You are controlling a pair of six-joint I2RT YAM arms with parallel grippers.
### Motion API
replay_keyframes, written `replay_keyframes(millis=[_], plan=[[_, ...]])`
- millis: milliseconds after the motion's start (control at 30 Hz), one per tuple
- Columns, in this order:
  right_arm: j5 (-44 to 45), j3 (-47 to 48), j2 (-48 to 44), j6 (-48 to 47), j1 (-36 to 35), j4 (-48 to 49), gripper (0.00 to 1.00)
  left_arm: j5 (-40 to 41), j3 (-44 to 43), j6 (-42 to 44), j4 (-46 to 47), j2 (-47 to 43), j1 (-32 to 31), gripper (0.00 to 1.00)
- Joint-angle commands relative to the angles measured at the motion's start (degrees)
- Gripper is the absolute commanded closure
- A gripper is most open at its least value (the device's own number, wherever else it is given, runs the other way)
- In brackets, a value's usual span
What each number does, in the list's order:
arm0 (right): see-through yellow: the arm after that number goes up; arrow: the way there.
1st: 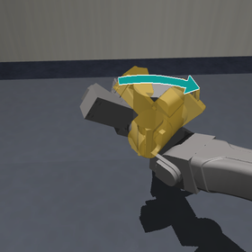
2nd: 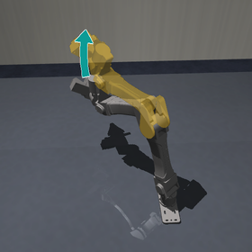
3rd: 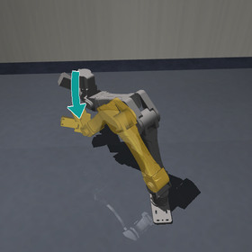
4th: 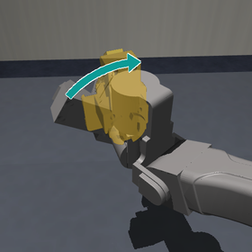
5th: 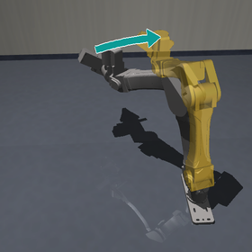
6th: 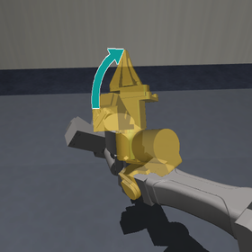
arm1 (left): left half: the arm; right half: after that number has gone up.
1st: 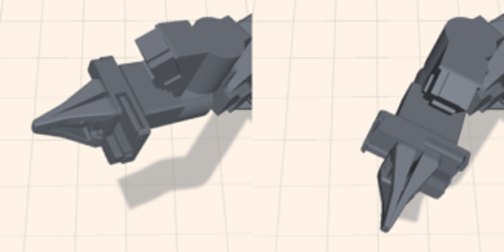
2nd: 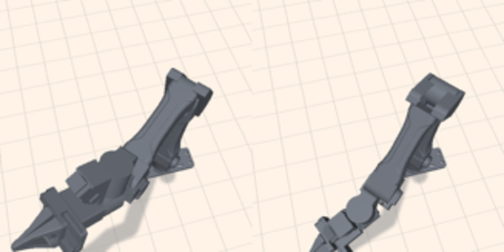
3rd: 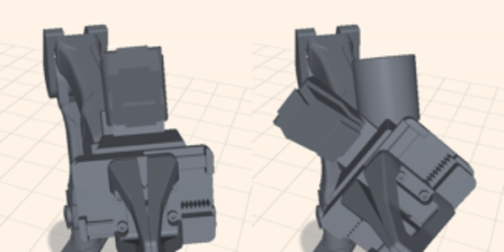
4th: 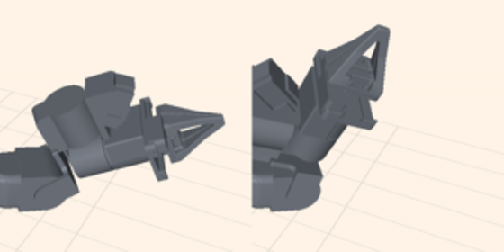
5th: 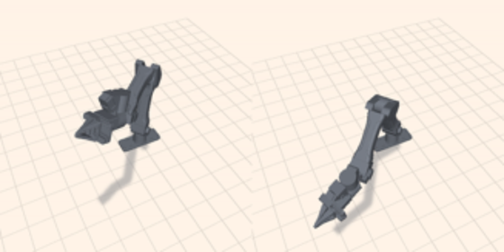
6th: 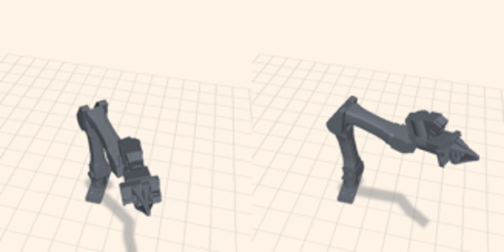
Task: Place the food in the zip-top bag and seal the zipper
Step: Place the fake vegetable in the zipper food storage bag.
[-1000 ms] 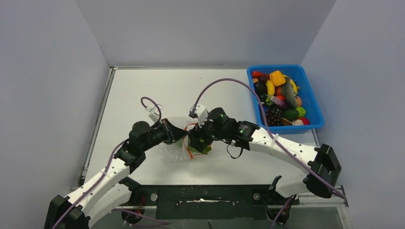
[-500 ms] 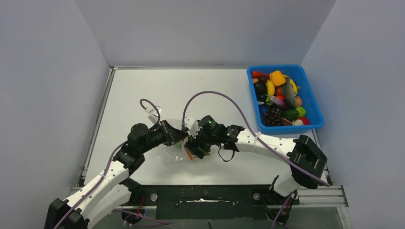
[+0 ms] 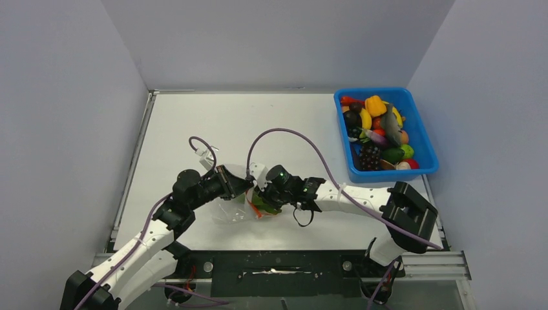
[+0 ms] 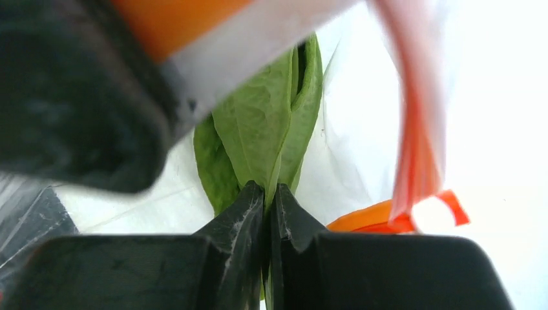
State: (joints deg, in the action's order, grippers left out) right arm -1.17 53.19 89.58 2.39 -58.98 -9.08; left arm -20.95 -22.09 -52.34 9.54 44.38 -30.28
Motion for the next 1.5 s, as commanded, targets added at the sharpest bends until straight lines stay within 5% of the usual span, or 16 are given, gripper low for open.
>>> replay_keyframes(millis=[0,267,633,1067,1200,1367,1467], plan=[[3.5,0.1,-6.4,5.0,-0.4,2.5,1.00,2.6,-2.5,2.9,-0.1,-0.9,0.1,1.00],[7.9,-0.8,-11.5,17.7,2.2,1.5,1.00,3.2,-3.3,4.6,-0.1,1.1,0.1,1.00],[14.6,-3.6,-8.5,41.6,3.1,17.0,1.00,2.2,-1.3,-5.4,12.9,3.5,0.0,1.00],[21.4,-4.3,-5.1,48.8,1.3,25.9,1.00,6.5,3.3,-12.8,18.4,1.0,-0.2,1.00],[22.8,-2.9,-3.3,48.8,0.9,24.4,0.89,7.3,4.8,-15.7,20.9,0.1,-0.1,1.00],[20.9,3.0,-5.0,43.0,1.0,11.8,0.52,8.6,4.1,-15.8,19.5,-1.1,0.0,1.00],[17.7,4.2,-9.2,40.6,1.3,5.9,0.39,8.9,3.3,-15.1,18.6,-1.5,0.0,1.00]])
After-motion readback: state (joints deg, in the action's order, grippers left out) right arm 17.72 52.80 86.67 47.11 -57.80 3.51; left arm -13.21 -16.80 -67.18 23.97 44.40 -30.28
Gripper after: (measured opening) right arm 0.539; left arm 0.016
